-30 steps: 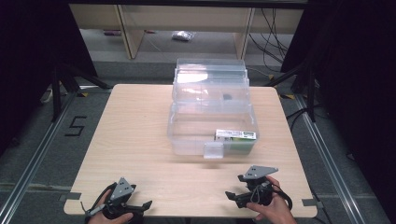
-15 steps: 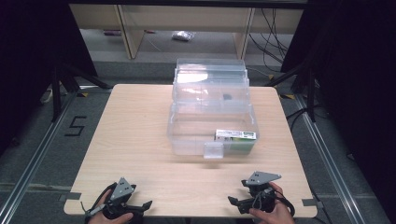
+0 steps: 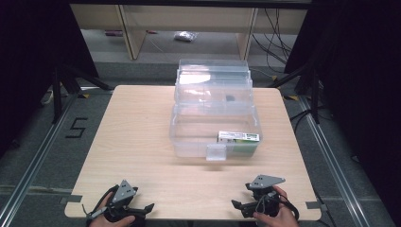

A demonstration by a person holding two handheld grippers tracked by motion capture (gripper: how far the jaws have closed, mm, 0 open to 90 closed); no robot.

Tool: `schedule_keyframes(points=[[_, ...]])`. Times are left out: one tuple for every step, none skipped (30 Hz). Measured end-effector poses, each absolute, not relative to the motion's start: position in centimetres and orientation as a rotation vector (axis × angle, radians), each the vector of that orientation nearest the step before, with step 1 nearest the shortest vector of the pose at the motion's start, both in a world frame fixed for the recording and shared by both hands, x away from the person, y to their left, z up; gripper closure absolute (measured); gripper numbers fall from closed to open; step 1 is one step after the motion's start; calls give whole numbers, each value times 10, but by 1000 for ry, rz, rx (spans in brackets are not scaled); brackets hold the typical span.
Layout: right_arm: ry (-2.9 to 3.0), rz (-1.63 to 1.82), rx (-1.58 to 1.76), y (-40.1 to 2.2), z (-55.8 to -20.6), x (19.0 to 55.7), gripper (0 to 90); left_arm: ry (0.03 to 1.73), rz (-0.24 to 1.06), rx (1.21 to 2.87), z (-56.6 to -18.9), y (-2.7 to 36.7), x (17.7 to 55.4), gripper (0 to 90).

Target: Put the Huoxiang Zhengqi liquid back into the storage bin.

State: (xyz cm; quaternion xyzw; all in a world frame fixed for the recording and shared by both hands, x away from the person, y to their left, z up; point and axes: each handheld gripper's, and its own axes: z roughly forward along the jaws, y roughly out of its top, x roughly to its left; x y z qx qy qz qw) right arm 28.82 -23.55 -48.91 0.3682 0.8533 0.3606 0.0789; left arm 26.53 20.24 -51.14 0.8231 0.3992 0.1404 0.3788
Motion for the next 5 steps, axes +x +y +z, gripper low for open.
schedule_keyframes(points=[[2549,1078,1105,-236,-489,289,187,1021,354,2090,-512,202,265,155],[2525,1095,1116,-236,-491,288,187,1006,349,2123,-510,204,265,155],[2518,1090,1130,-236,-491,288,187,1009,349,2117,-510,204,265,155],[2524,1086,1130,-237,-490,288,186,1012,348,2121,-510,204,265,155],[2537,1073,1150,-238,-489,288,184,1014,349,2111,-510,203,265,155]])
